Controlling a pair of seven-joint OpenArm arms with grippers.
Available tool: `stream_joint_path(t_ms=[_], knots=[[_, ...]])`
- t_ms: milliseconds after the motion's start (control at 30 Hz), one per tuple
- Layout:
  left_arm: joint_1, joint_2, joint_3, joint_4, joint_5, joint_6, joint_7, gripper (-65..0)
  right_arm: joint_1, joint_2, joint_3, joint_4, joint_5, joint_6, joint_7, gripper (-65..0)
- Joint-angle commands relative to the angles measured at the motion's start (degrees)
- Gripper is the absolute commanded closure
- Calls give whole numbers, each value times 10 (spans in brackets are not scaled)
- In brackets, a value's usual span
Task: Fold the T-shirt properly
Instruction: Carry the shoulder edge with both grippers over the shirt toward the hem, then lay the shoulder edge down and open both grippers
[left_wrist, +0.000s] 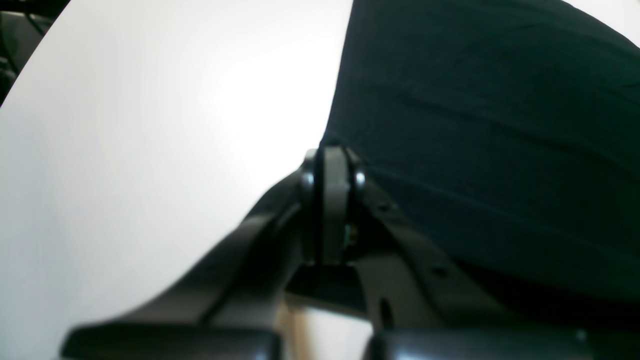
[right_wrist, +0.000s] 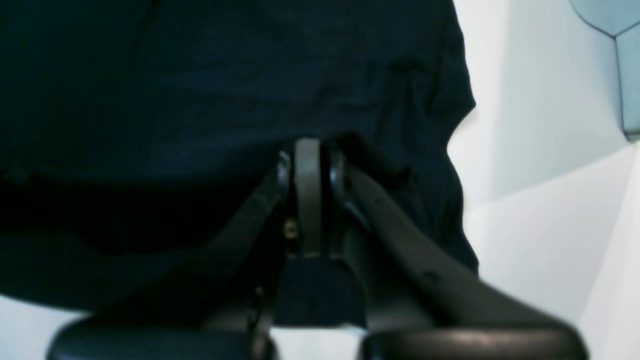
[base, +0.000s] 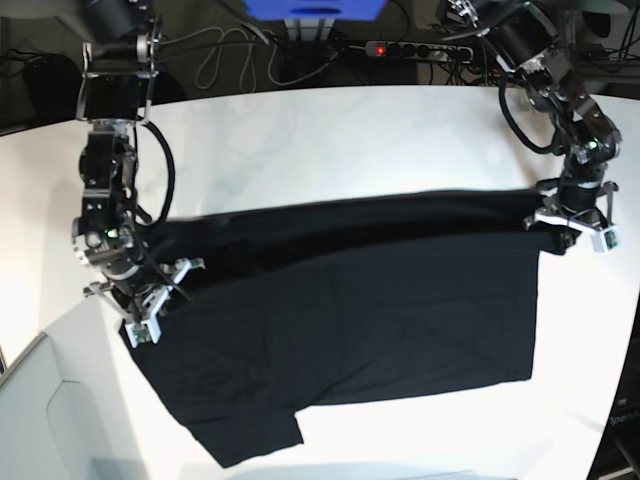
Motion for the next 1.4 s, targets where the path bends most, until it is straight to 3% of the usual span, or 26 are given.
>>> stream_joint_path(t_ms=[0, 167, 267, 567, 700, 800, 967, 1133, 1233, 1333, 1367], knots=[[-6, -12, -1, 10, -5, 1, -13, -78, 12, 11, 3, 12, 1, 4, 0, -51], [0, -16, -1, 17, -8, -4, -14, -391, 13, 13, 6, 16, 2, 42, -16, -339], [4, -18, -3, 17, -10, -5, -14, -461, 7, 15, 7, 34, 2, 42, -16, -421], [60, -4, -3, -10, -11, -5, -19, -372, -84, 27, 13, 135, 2, 42, -11, -405], [56, -1, -6, -73, -11, -5, -22, -373, -118, 25, 33, 152, 2, 47, -11, -405], [54, -1, -2, -108, -11, -5, -55, -373, -125, 26, 40, 152, 2, 47, -11, -405], [54, 1, -1, -123, -11, -5, -66, -373, -131, 45, 41, 152, 2, 47, -11, -405], [54, 1, -2, -125, -11, -5, -66, -362, -126, 48, 100, 136, 2, 48, -11, -411], [54, 1, -2, -130, -11, -5, -66, -229, -99, 51, 110, 93, 3, 48, -11, -411], [47, 2, -2, -131, -11, -5, -66, -7, -74, 58, 124, 27, 3, 48, -6, -411], [46, 2, -2, -131, -11, -2, -65, 0, -66, 60, 124, 5, 3, 48, 4, -411]])
